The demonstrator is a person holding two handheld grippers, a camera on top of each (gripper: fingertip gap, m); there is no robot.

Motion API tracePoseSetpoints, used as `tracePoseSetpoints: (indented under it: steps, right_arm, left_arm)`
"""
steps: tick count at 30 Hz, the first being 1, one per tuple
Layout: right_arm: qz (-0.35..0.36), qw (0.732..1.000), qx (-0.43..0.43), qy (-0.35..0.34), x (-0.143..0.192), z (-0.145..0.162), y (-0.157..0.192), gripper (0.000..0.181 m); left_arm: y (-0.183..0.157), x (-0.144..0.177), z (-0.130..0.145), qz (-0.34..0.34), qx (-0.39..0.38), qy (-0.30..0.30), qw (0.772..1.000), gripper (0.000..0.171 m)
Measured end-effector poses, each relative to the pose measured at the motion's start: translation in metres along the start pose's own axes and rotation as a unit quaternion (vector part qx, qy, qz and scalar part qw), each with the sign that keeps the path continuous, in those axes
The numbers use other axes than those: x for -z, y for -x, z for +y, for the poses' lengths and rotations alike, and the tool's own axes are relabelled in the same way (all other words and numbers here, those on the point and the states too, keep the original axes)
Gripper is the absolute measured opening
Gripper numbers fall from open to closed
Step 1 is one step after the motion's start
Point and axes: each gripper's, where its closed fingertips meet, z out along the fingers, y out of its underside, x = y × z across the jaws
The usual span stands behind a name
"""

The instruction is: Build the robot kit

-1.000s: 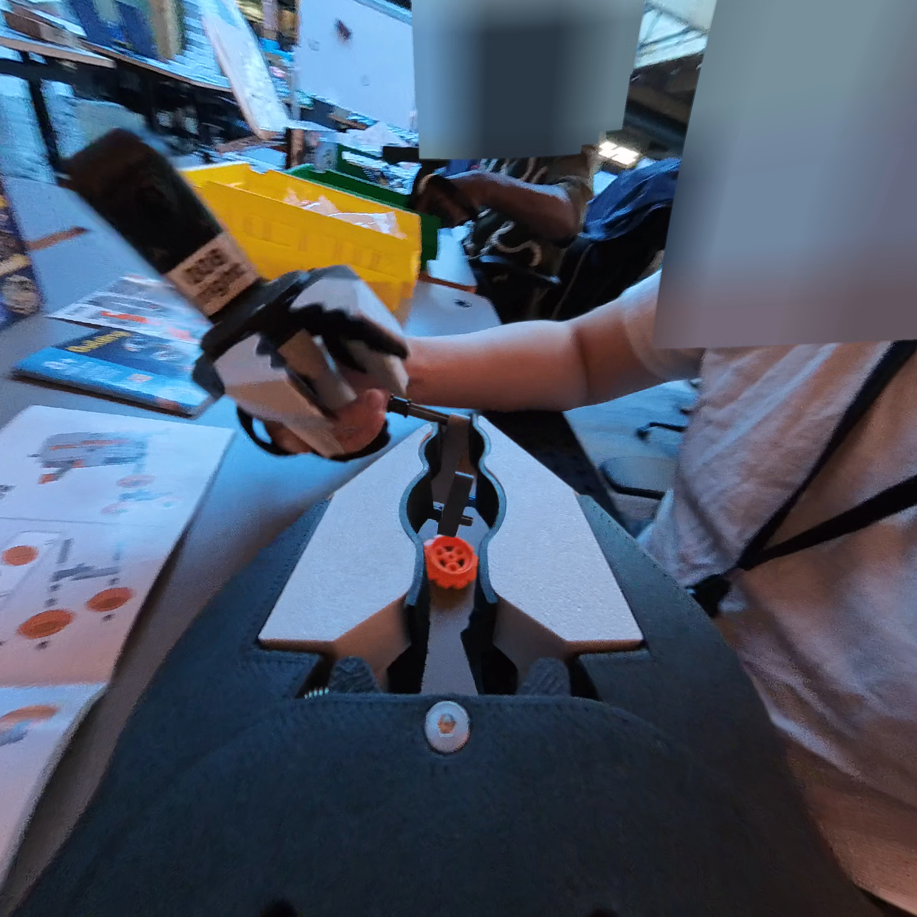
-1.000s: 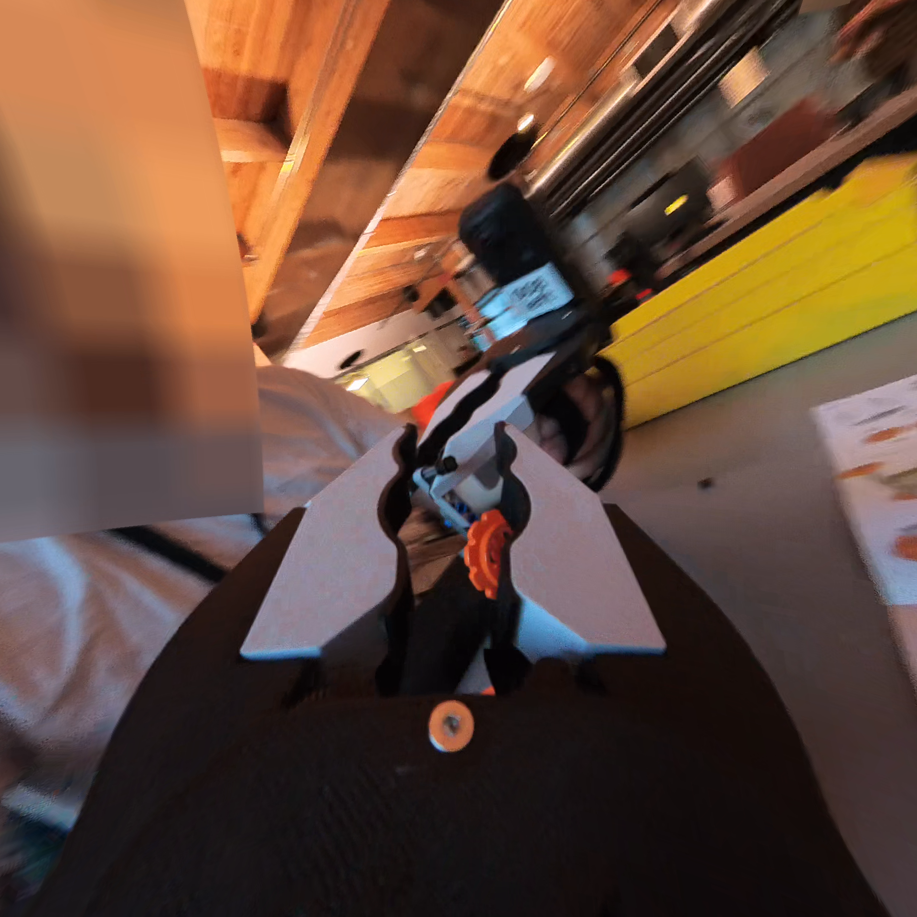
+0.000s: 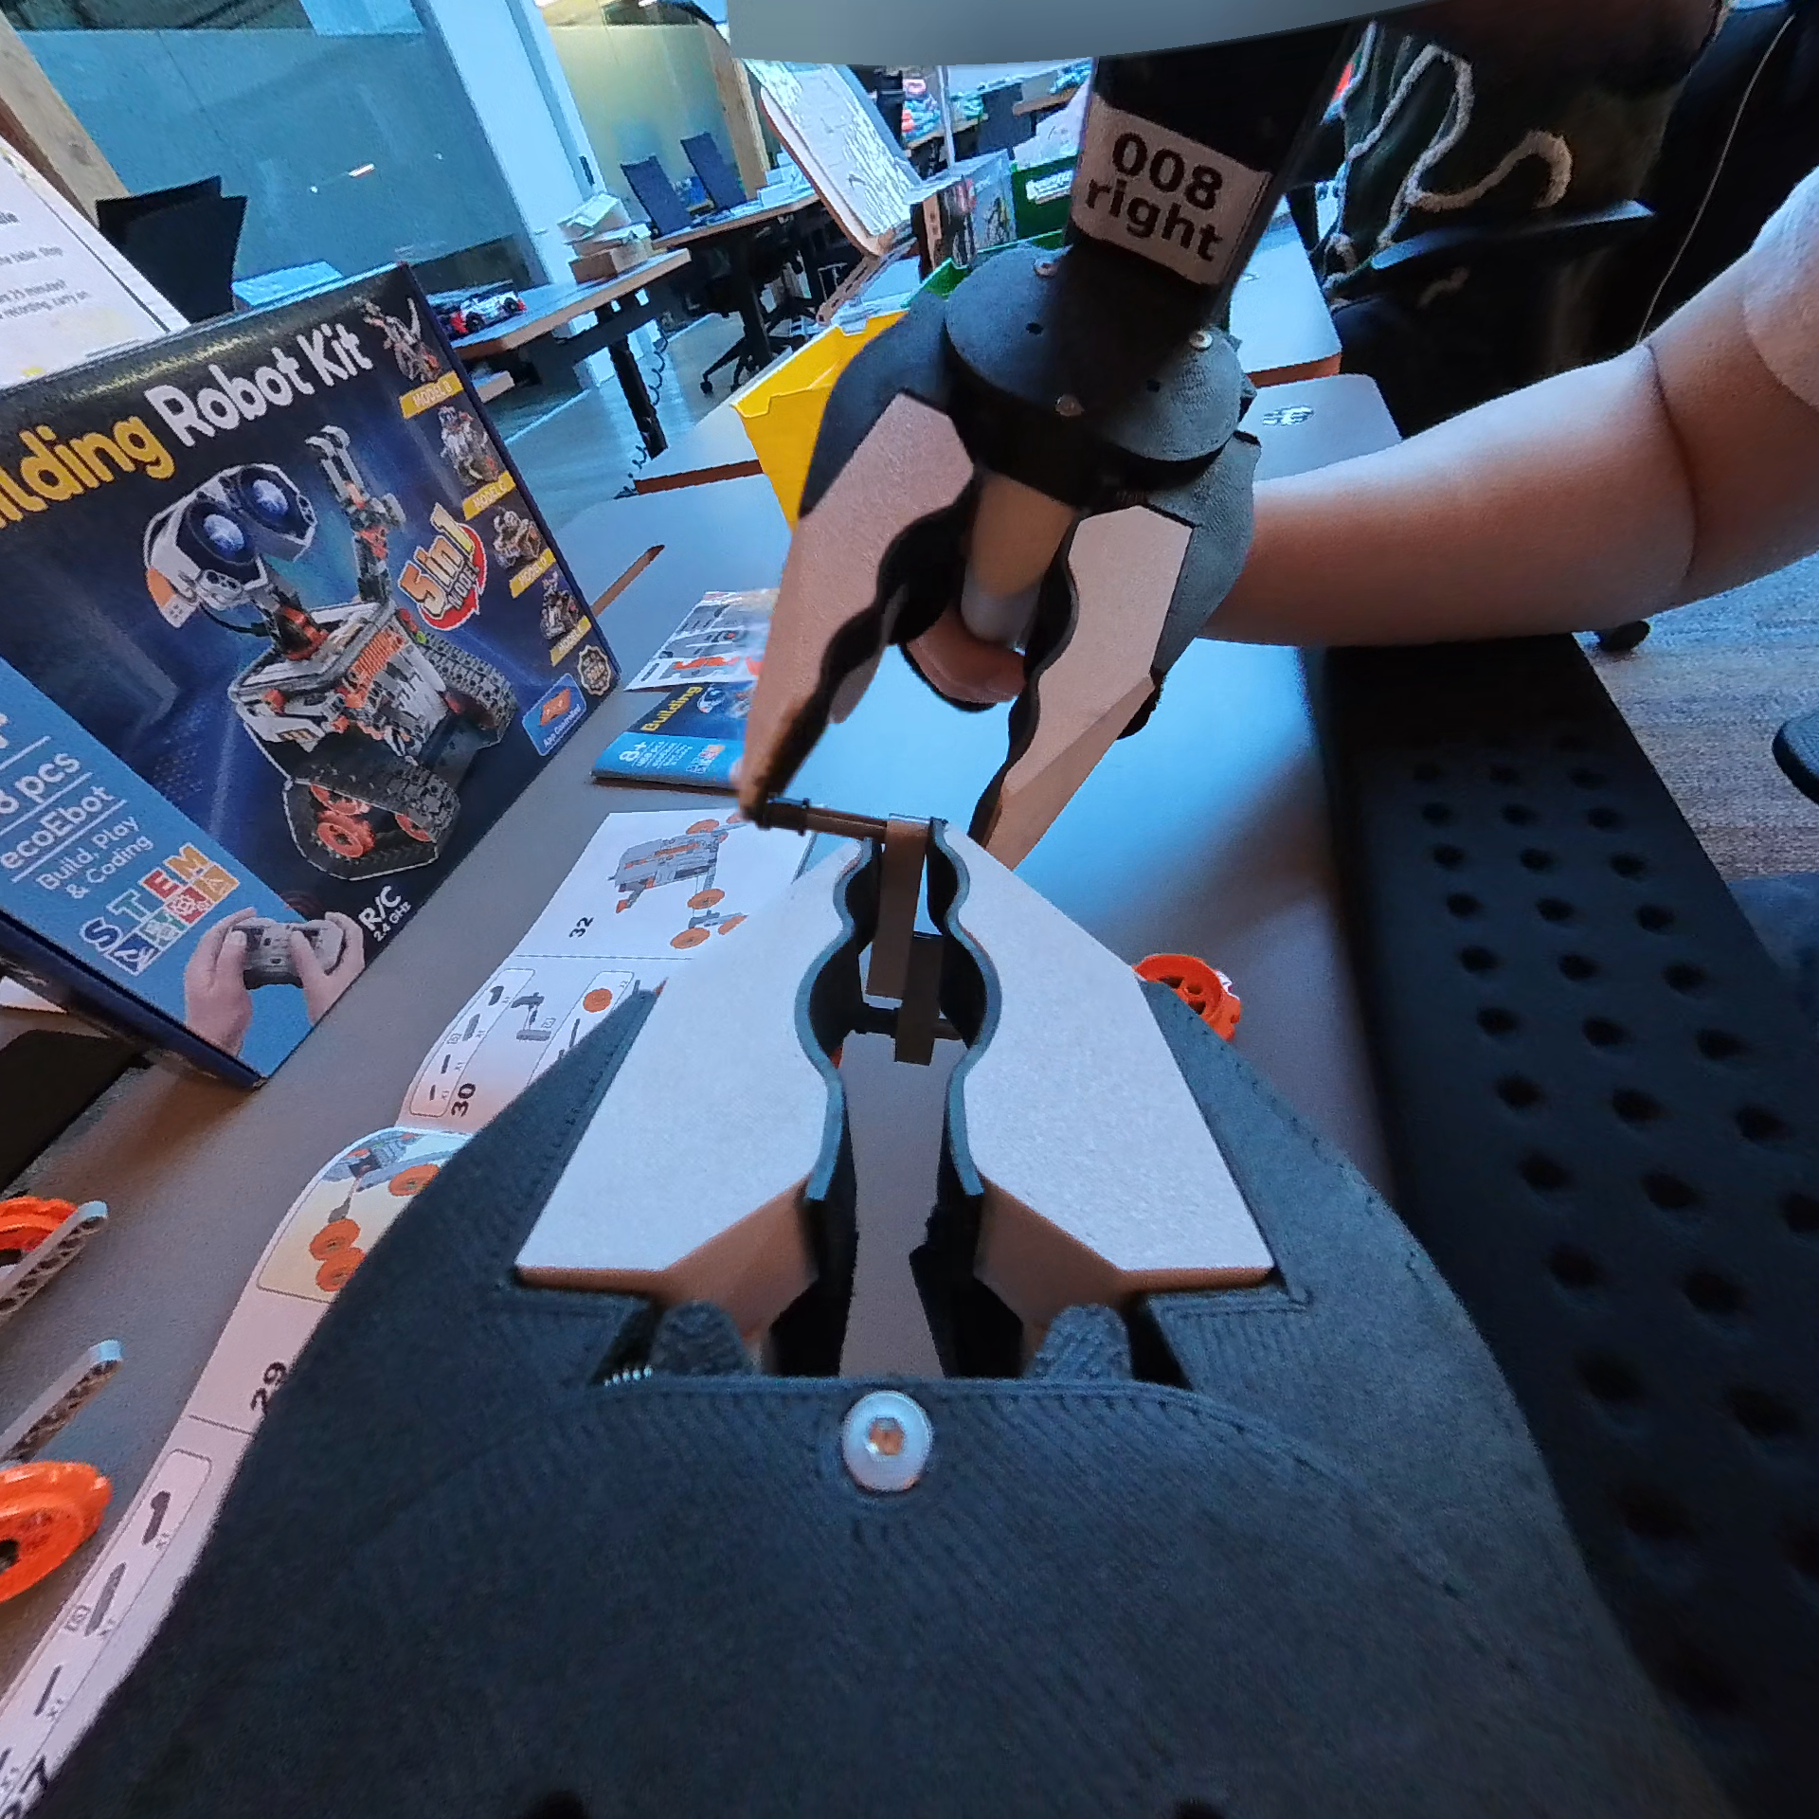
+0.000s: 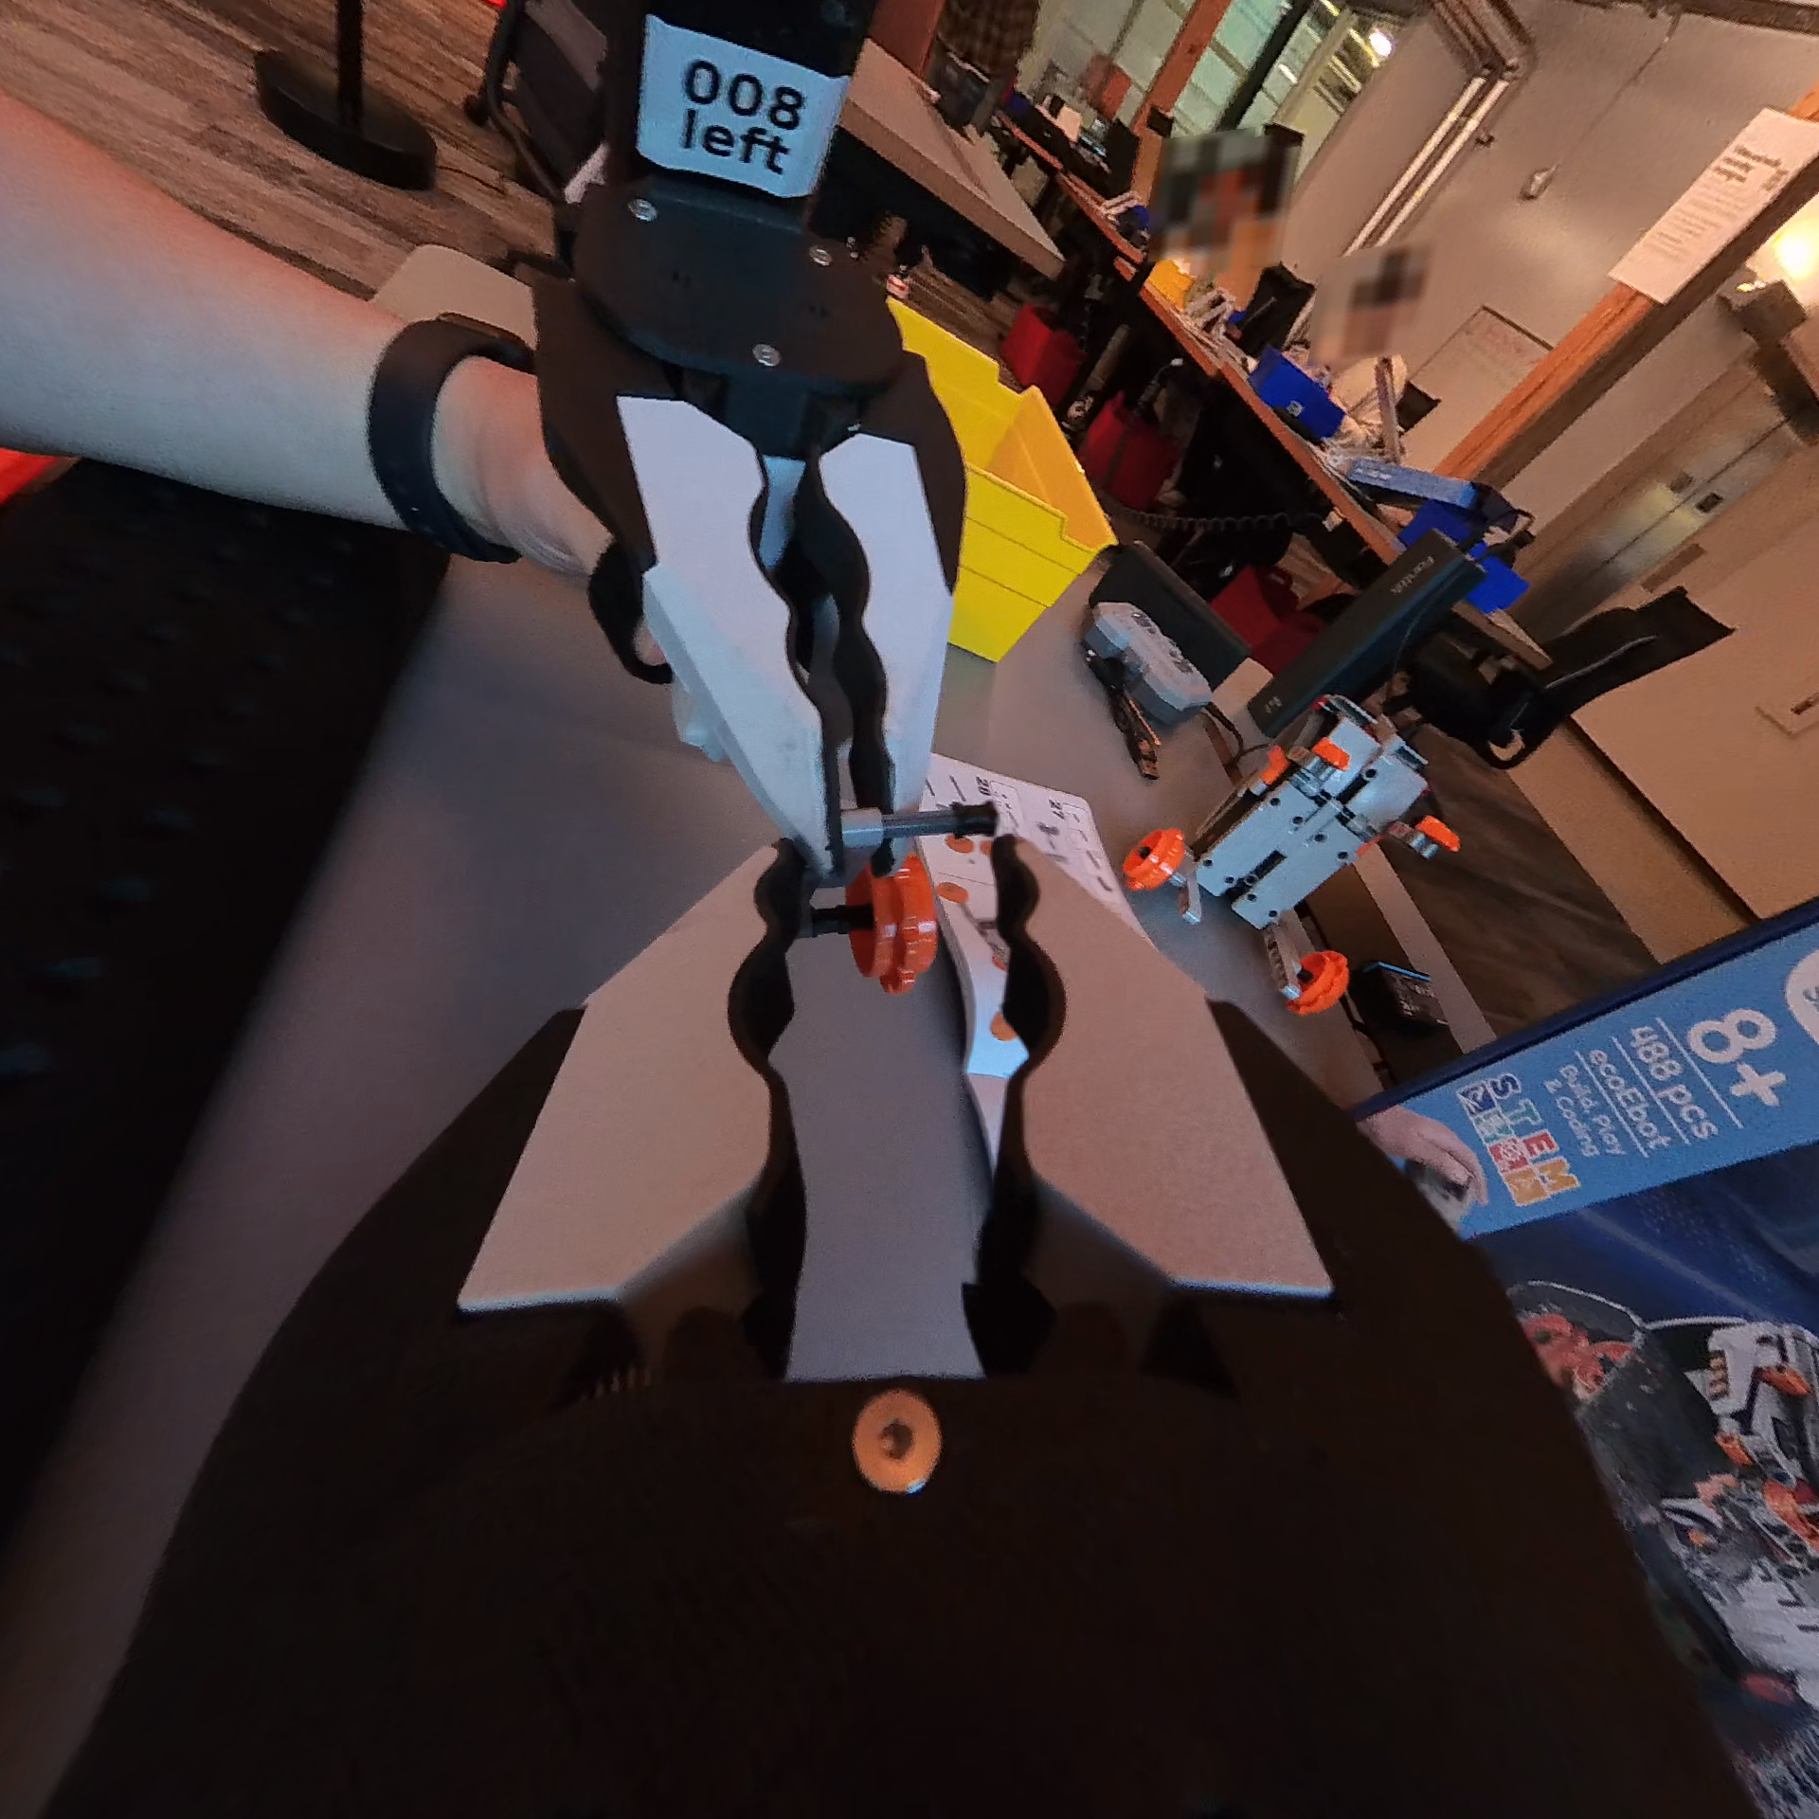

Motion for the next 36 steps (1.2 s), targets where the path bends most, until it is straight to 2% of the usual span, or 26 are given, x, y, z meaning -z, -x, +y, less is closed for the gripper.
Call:
tracePoseSetpoints:
  steps: [3, 6, 11, 36]
  right_arm:
    - [-0.010, 1.000, 0.006, 0.000, -0.0005, 0.0005, 0.0044, 0.030]
    - [-0.002, 1.000, 0.021, 0.002, -0.0007, 0.0006, 0.0037, 0.031]
    - [-0.003, 1.000, -0.003, 0.004, -0.0012, 0.0019, 0.0009, 0.040]
    - [-0.019, 1.000, 0.010, 0.000, -0.0010, 0.0029, 0.0093, 0.035]
  left_arm:
    - [-0.0005, 0.0001, 0.0000, 0.000, -0.004, 0.002, 1.000, 0.006]
    - [-0.0009, 0.0001, 0.0007, -0.002, -0.011, 0.005, 1.000, 0.006]
    - [-0.0018, 0.0003, 0.0010, 0.001, -0.012, 0.007, 1.000, 0.006]
    - [-0.0097, -0.0002, 0.0042, 0.031, -0.005, 0.011, 0.999, 0.005]
